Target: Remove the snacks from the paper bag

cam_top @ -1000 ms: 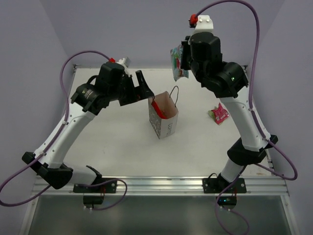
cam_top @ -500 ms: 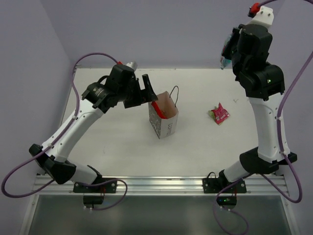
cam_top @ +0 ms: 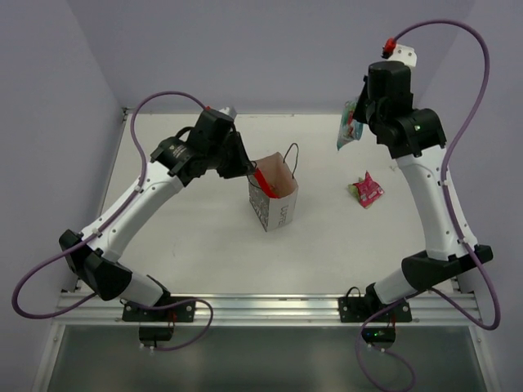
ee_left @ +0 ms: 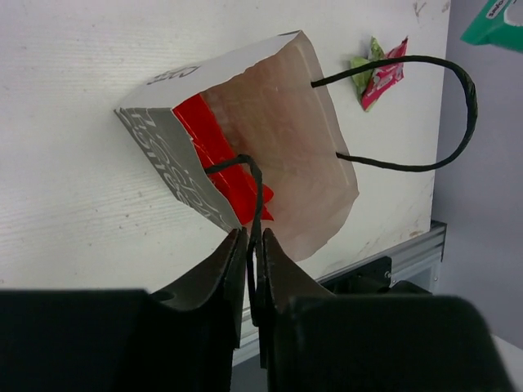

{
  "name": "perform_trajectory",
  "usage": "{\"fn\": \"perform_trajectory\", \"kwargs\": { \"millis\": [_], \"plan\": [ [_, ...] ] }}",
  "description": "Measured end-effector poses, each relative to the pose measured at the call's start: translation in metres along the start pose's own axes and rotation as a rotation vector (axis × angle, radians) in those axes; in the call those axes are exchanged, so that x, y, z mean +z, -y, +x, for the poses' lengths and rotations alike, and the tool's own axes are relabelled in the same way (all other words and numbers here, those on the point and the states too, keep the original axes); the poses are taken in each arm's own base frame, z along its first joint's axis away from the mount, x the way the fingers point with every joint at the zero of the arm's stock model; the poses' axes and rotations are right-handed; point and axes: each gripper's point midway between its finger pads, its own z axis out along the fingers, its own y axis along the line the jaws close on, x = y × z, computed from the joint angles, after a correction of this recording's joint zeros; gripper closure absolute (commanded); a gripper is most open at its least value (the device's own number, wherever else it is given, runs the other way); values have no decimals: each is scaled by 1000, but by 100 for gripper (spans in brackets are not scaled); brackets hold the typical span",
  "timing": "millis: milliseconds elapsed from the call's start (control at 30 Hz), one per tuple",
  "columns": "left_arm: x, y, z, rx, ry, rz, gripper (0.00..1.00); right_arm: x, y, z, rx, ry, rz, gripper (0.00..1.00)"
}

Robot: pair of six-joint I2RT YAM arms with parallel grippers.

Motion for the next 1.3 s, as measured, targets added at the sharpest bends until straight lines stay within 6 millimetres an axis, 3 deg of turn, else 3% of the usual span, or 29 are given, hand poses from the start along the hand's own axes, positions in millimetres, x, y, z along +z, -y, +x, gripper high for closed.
{"fn": "perform_trajectory", "kwargs": {
  "millis": [100,333,600,833,1100,1300],
  "plan": [
    [1,0,0,1,2,2,100,4,1,10,-2,-23,11,100],
    [0,-1,4,-8,-9,10,100,21,10,51,-42,-124,60,100],
    [-16,0,8,15,-20,32,100,28,18,91,-6,-238,81,100],
    [-26,3,10,49,-52,57,100,37,28,144,3,-416,71,100],
    [-31,-3,26,53,-89,89,100,84,33,177,42,-570,83,100],
    [-32,-6,24,60,-91,94,100,132,28,176,116,-624,47,100]
  ]
}}
